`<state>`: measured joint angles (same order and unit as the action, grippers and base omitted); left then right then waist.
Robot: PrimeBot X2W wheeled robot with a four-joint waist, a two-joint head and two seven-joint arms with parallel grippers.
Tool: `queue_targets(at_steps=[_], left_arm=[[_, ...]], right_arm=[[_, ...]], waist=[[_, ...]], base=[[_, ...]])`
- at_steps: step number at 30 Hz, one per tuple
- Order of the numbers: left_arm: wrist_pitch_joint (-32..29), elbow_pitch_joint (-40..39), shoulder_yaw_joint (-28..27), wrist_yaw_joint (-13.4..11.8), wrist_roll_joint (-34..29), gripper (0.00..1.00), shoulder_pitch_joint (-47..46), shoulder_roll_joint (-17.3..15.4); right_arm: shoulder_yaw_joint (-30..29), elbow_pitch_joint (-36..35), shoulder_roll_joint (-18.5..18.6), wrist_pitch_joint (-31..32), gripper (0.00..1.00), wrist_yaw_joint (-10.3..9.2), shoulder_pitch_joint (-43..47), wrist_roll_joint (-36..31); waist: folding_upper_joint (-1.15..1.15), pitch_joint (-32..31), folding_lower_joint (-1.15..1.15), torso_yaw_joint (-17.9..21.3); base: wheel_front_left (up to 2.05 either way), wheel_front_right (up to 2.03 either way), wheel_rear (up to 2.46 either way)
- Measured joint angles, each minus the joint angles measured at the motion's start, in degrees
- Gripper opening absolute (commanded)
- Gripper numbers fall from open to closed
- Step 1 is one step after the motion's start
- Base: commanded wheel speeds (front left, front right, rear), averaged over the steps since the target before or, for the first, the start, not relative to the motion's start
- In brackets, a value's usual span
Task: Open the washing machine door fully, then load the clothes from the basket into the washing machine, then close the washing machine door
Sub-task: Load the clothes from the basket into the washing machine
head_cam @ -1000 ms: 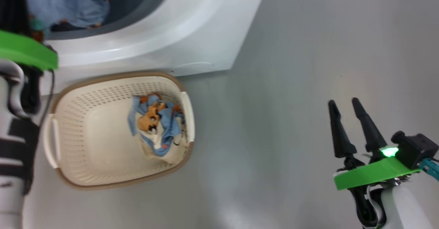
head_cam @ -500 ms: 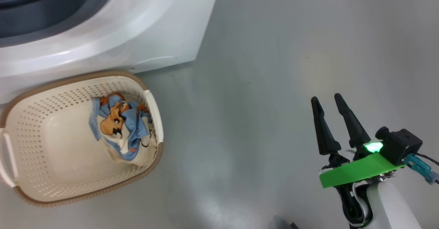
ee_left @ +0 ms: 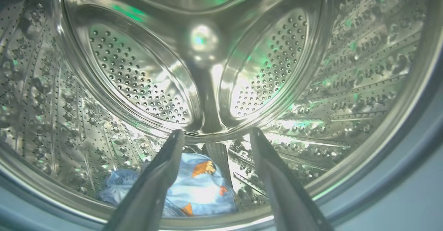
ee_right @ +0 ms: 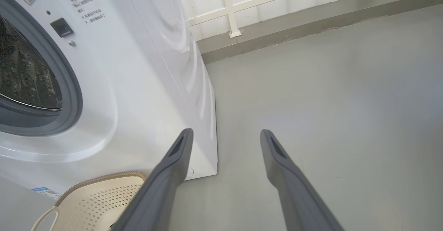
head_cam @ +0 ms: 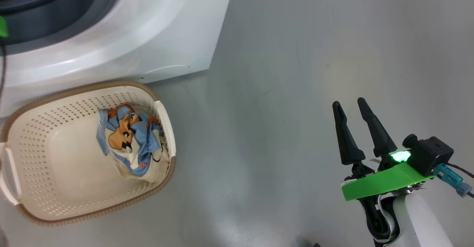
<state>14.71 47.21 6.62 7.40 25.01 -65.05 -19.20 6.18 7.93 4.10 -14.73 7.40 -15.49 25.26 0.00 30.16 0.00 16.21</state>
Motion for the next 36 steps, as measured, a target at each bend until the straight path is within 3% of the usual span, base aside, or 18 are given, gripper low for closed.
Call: queue_targets(at_steps=[36], left_arm=[[-0.01, -16.81, -1.87, 0.00, -1.75, 1.00, 33.12, 8.77]], right_arm=[[-1.75, 1.37, 5.93, 0.00, 1.00, 0.00, 6.27, -0.01]], waist=[[0.00, -12.62, 0.00, -9.04]], base=[[0.00, 0.00, 0.00]])
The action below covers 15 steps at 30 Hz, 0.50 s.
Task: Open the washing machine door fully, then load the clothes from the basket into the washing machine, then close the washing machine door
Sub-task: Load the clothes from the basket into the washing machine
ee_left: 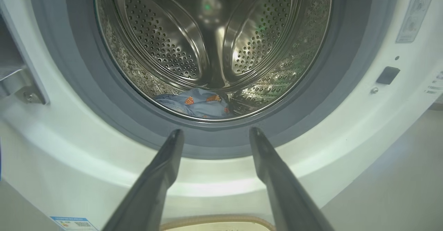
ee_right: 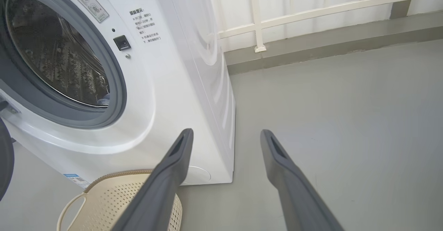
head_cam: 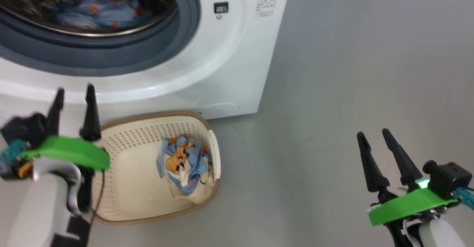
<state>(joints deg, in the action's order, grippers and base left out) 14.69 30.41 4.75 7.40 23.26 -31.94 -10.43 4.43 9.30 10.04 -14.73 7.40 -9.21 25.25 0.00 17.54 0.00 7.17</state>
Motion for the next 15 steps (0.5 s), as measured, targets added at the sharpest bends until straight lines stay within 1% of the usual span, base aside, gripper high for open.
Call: queue_targets(at_steps=[3, 15], left_arm=[[0.00, -0.96, -0.44, 0.00, -0.29, 1.00, 3.04, 0.91], [-0.01, -5.04, -2.04, 0.00, -0.80, 1.00, 13.66, 2.15]], right_arm=[[-0.27, 0.12, 0.77, 0.00, 1.00, 0.00, 1.22, 0.00], [-1.89, 0.42, 2.02, 0.00, 1.00, 0.00, 5.91, 0.09]], waist=[[0.00, -1.54, 0.00, -0.85], [0.00, -7.18, 0.00, -4.24]], base=[[0.00, 0.00, 0.00], [0.00, 0.00, 0.00]])
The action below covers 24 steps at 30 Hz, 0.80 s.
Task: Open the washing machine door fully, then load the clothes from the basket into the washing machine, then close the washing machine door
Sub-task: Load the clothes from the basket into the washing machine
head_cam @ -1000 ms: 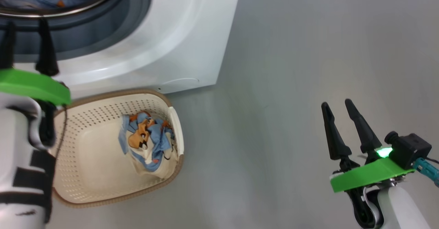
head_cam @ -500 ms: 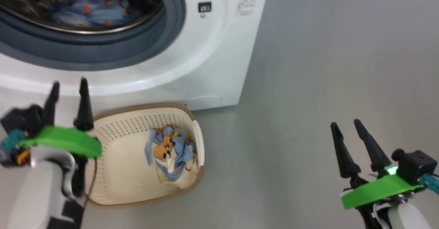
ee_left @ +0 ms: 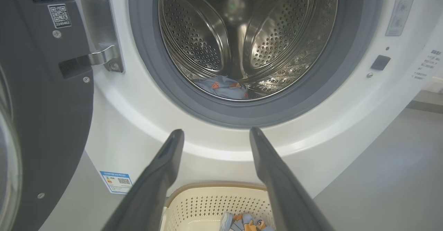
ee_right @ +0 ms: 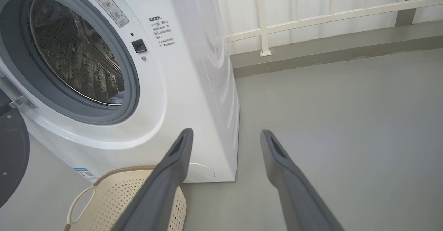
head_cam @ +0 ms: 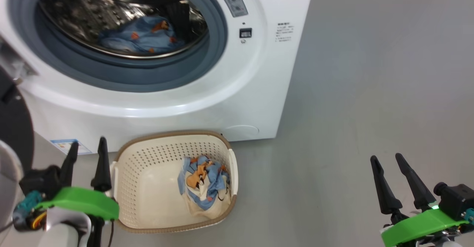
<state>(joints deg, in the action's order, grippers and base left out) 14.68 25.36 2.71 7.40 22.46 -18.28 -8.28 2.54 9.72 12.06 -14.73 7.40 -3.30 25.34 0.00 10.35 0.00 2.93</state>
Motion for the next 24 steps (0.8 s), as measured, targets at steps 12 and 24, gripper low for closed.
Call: queue_targets(at_steps=[12, 24], left_arm=[[0.00, -4.76, -1.27, 0.00, -0.68, 1.00, 8.36, 0.19], [-0.02, -9.64, -3.38, 0.00, -1.59, 1.00, 16.10, 0.25]], right_arm=[[-1.68, -0.09, 0.62, 0.00, 1.00, 0.00, 3.83, 0.16], [-3.39, -0.73, 0.65, 0.01, 1.00, 0.00, 6.98, 0.18]], waist=[[0.00, -4.43, 0.00, -2.92], [0.00, -6.45, 0.00, -4.48]], base=[[0.00, 0.00, 0.00], [0.00, 0.00, 0.00]])
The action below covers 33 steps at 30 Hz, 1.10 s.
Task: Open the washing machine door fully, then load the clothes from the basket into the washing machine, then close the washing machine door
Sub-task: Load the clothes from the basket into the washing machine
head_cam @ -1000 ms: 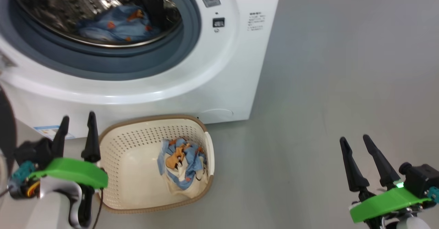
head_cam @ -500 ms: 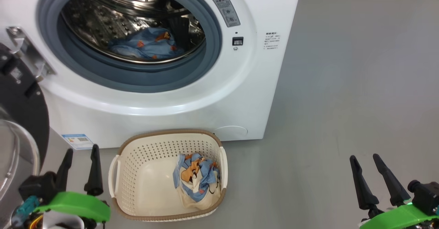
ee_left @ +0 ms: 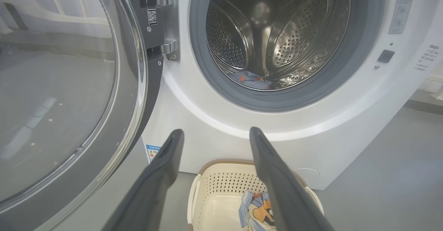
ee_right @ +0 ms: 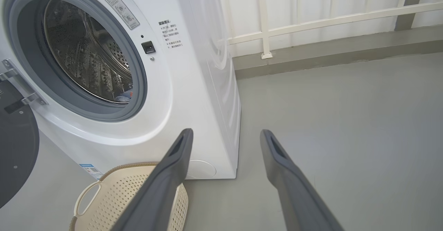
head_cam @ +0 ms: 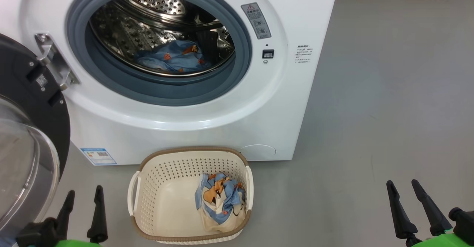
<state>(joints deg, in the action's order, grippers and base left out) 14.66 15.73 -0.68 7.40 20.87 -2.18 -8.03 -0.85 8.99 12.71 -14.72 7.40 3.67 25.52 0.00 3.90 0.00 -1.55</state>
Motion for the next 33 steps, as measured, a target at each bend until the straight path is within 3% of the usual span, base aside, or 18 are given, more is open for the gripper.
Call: queue_targets(at_steps=[33], left_arm=[[-0.02, -2.36, 0.58, 0.00, -0.90, 1.00, 2.11, 0.42]], right_arm=[[-0.98, -1.22, -0.42, 0.00, 1.00, 0.00, -0.21, -0.01]], waist=[[0.00, 3.21, 0.00, 0.58]], base=[[0.00, 0.00, 0.00]])
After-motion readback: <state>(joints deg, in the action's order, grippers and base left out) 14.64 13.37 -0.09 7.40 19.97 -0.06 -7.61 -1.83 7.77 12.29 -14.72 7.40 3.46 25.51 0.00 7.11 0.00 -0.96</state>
